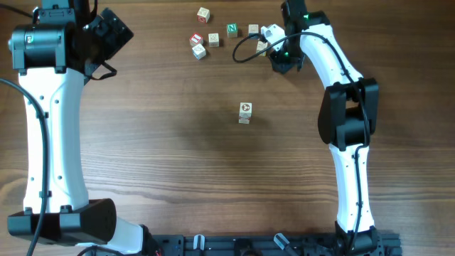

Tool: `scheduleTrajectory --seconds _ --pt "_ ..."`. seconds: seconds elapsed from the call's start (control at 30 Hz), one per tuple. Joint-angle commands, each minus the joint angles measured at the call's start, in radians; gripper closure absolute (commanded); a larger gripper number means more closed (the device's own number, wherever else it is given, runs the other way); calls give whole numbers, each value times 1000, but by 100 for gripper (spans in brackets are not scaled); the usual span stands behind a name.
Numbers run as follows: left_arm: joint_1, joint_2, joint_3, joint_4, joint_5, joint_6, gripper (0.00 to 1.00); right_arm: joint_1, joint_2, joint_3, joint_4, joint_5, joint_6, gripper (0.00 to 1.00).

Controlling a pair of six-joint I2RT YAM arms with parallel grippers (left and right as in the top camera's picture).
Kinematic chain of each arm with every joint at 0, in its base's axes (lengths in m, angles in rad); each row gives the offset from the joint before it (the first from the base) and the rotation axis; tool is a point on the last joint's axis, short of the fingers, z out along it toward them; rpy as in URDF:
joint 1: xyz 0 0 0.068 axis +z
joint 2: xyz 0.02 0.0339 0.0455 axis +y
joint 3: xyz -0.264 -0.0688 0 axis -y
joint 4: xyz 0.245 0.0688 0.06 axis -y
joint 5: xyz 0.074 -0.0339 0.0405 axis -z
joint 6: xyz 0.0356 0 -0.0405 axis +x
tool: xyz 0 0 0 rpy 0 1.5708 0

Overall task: Form a tower
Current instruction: 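Move the right gripper to the cluster and grasp the green Z block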

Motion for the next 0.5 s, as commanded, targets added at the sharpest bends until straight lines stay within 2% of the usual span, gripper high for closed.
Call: scheduleTrajectory --seconds 0.0,0.07,0.1,0.2,0.27,0.3,0.33,0.37,0.4,0.47 --pt "5 -2 0 1 -9 8 0 12 -177 10 -57 10 219 68" --pt "5 -2 0 0 -9 8 0 35 -334 10 -66 9 412 63" --pt "5 -2 0 1 -9 8 0 49 -397 10 -58 10 437 60" --pt "5 -2 0 0 -9 8 0 75 -563 10 -65 6 602 65" --pt "5 -2 0 1 -9 8 0 76 -632 10 -156 6 761 68" --pt "5 -2 0 0 -9 8 0 76 -639 10 -197 11 755 67" --pt "5 -2 0 1 -9 8 0 76 -636 6 -223 41 764 63" --pt "5 -2 0 0 -9 8 0 76 -626 -6 -222 53 780 54" --pt "5 -2 0 1 -9 8 0 76 -603 -50 -188 60 781 41" --pt "5 -2 0 1 -9 8 0 76 -533 -113 -108 49 807 36"
